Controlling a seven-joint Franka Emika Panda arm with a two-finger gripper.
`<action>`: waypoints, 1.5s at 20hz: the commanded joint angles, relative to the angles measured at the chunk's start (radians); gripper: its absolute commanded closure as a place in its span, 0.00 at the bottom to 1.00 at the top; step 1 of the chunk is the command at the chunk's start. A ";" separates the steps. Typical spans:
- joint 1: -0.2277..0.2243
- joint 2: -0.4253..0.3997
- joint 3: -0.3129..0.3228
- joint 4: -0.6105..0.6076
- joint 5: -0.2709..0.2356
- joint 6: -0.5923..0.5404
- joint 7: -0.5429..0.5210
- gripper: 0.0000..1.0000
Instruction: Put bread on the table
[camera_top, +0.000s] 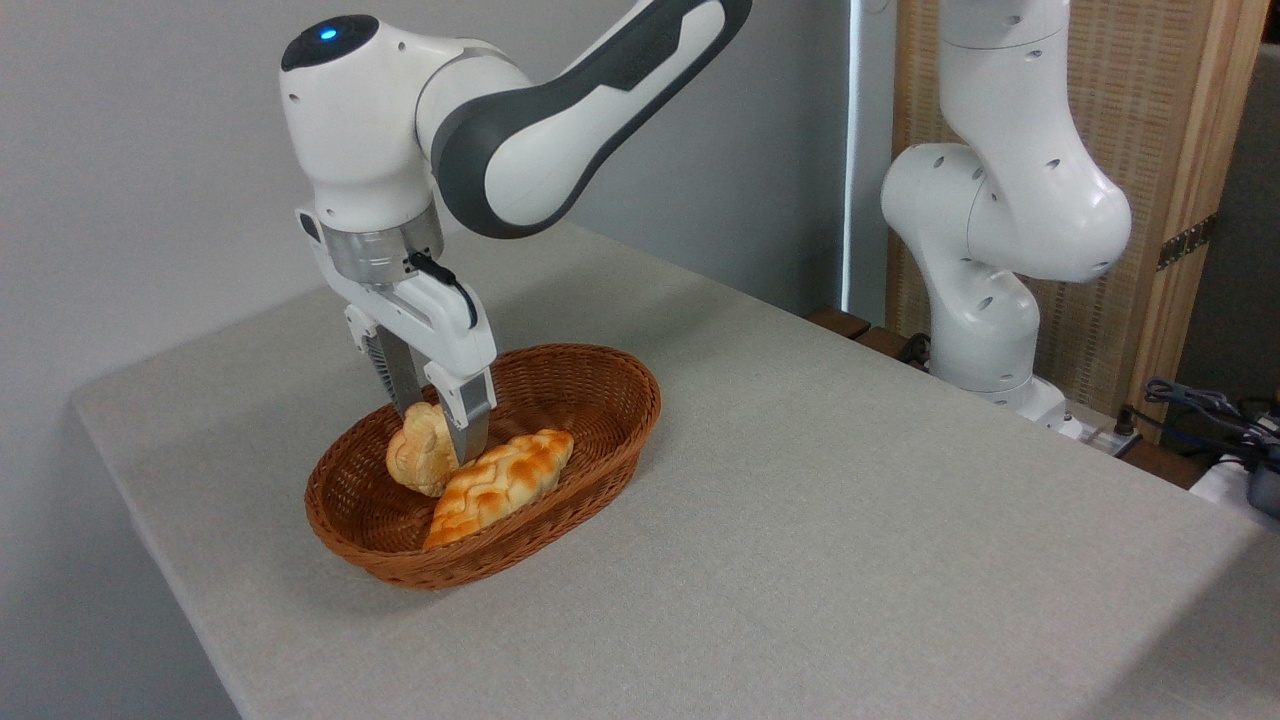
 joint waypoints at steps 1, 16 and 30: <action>-0.006 0.007 0.006 0.007 0.007 0.019 -0.012 0.60; -0.006 0.010 0.013 0.011 0.007 0.021 -0.001 0.75; 0.000 -0.065 0.081 0.019 0.007 0.016 0.005 0.75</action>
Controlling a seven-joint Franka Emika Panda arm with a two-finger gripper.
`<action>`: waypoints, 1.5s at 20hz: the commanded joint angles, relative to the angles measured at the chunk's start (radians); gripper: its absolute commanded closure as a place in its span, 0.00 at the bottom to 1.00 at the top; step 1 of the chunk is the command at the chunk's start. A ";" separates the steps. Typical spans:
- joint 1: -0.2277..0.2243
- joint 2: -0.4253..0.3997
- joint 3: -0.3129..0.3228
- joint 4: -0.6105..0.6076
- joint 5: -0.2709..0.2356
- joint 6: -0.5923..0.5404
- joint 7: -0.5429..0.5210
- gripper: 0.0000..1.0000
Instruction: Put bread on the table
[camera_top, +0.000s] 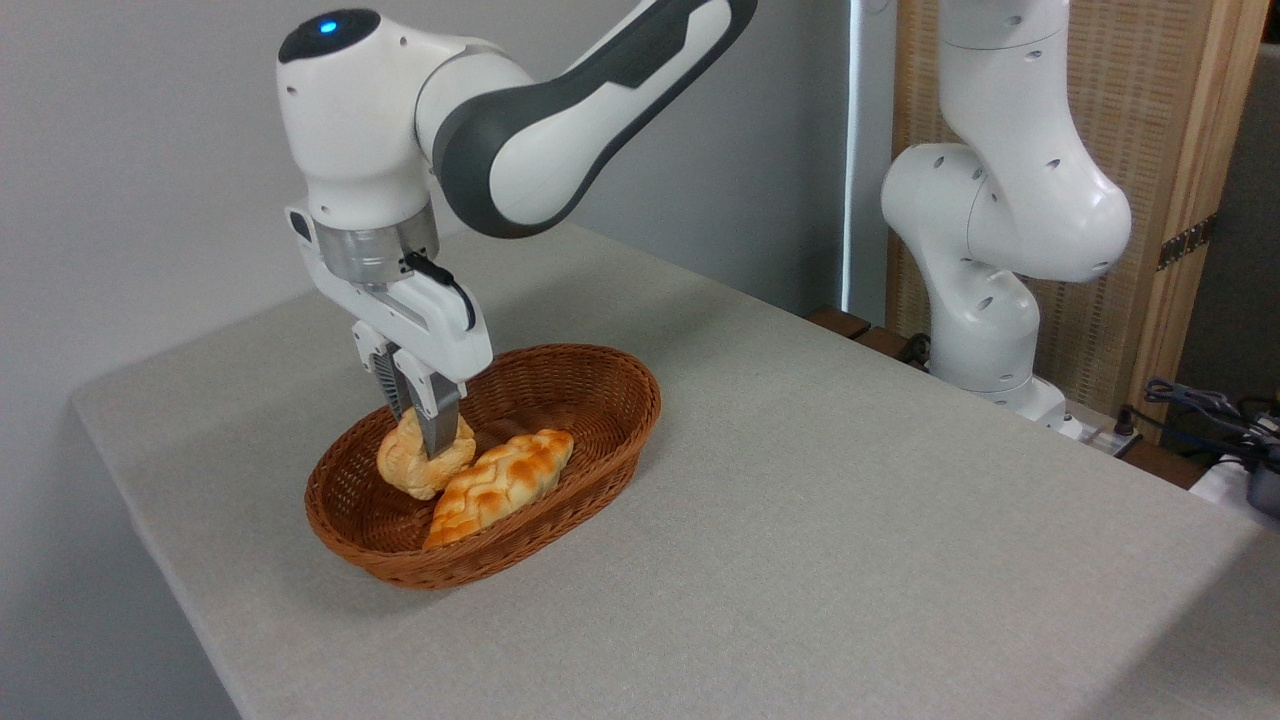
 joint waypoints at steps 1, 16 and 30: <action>-0.003 -0.071 0.061 -0.004 0.006 0.001 0.006 0.75; 0.001 -0.120 0.329 -0.021 0.004 -0.033 0.350 0.71; 0.004 -0.049 0.397 -0.052 0.006 -0.097 0.463 0.00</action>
